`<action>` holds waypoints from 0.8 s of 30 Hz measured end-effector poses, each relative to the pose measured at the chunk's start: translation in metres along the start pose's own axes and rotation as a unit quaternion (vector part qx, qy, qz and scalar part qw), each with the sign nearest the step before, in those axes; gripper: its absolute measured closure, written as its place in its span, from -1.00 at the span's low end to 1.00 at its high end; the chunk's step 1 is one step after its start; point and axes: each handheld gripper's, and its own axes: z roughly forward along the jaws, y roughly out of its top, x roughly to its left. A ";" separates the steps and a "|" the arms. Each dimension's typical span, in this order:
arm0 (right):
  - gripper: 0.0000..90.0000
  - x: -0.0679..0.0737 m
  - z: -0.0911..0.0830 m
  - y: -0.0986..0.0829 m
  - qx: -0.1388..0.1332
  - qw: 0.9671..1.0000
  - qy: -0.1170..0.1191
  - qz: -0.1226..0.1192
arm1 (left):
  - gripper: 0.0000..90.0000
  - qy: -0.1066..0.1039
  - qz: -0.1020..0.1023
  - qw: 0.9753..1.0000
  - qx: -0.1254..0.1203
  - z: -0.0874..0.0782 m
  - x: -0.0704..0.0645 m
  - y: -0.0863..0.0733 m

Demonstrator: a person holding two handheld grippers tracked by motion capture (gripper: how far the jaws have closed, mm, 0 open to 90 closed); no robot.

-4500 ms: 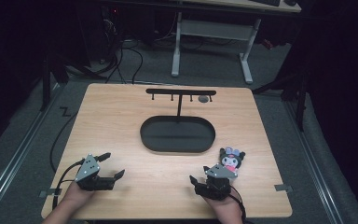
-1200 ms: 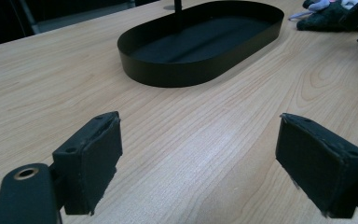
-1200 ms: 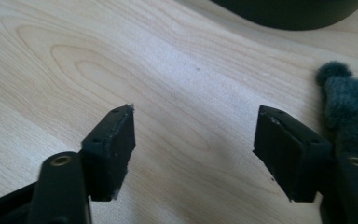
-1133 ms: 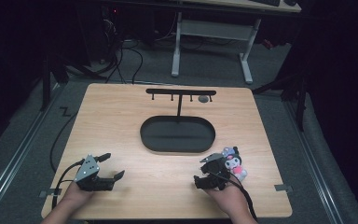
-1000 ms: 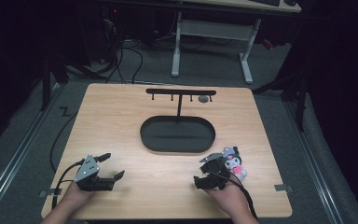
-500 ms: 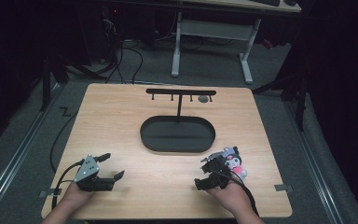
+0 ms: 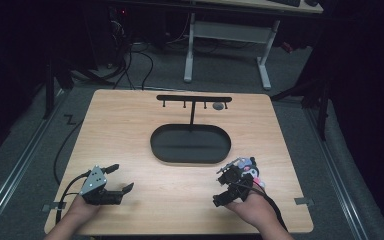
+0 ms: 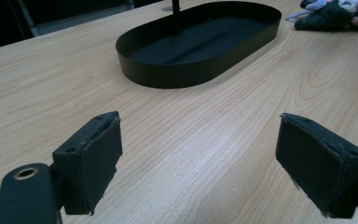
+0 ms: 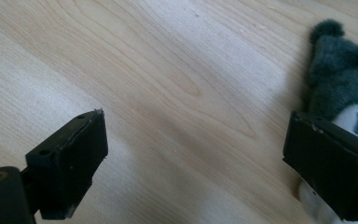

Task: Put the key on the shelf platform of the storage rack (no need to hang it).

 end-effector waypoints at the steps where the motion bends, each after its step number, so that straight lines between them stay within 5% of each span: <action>1: -0.87 -0.001 -0.004 0.001 0.005 1.000 -0.003 -0.002 | -0.66 0.001 -0.006 1.000 0.001 0.001 0.001 0.000; 24: -0.75 -0.049 -0.031 -0.018 0.026 0.999 -0.022 0.040 | -0.66 0.000 0.001 1.000 -0.007 -0.002 0.000 -0.001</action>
